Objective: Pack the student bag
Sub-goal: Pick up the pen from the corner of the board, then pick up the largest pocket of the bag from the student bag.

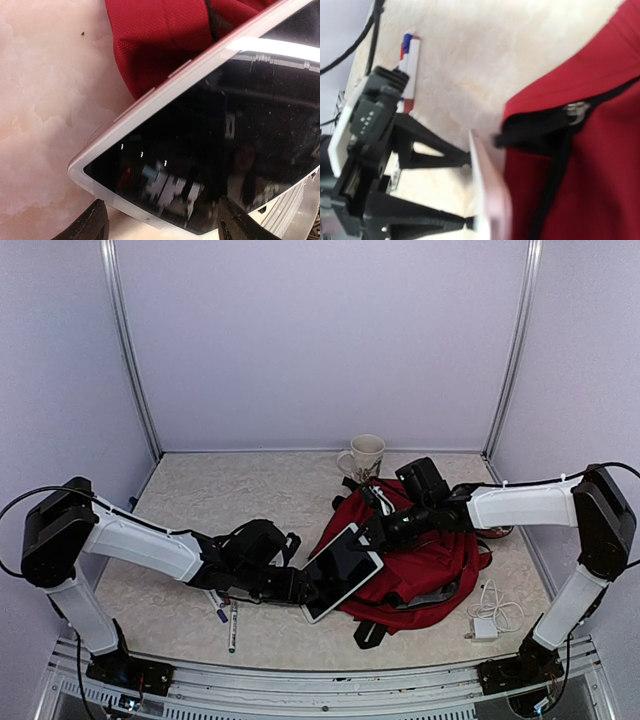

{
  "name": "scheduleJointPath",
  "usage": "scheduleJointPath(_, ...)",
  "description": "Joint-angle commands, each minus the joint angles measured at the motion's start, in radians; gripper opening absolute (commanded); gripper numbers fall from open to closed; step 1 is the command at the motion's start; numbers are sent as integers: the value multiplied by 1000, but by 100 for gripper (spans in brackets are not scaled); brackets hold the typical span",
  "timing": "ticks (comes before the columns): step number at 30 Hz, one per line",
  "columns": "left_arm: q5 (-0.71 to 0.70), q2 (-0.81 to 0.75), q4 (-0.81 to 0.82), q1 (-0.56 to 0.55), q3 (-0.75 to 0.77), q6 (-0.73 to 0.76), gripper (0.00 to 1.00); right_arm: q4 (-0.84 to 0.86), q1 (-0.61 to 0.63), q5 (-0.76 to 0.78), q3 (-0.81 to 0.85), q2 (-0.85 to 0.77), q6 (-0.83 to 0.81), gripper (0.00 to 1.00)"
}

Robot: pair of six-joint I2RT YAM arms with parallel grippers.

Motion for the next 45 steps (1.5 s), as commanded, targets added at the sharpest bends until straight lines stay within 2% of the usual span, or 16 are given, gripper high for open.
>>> scheduleJointPath(1,-86,-70,-76,8,-12,74,74,-157,59,-55,24,-73,-98,0)
scheduleJointPath(6,-163,-209,-129,28,42,183,85,-162,-12,-102,6,-218,-70,0)
scheduleJointPath(11,-92,-215,-146,139,113,230,88,-172,-103,-115,-7,-389,-27,0)
scheduleJointPath(13,-64,-161,-162,165,175,238,87,-183,-150,-100,-20,-462,-11,0)
scheduleJointPath(19,-26,106,-221,147,405,302,90,-263,-298,49,-70,-627,-9,0)
scheduleJointPath(26,21,398,-281,133,638,335,90,-316,-392,151,-116,-667,-45,0)
scheduleJointPath(29,25,461,-291,140,667,325,78,-324,-394,151,-126,-658,-56,0)
scheduleJointPath(31,35,468,-284,145,653,316,64,-324,-393,148,-130,-651,-60,0)
scheduleJointPath(33,53,452,-261,145,624,313,39,-316,-394,143,-136,-644,-60,0)
scheduleJointPath(35,58,422,-242,145,585,301,1,-295,-395,134,-149,-635,-54,0)
scheduleJointPath(39,38,300,-151,169,418,232,0,-242,-393,89,-186,-605,-44,0)
scheduleJointPath(45,-56,-37,-26,183,54,80,0,-176,-381,-1,-219,-546,-35,0)
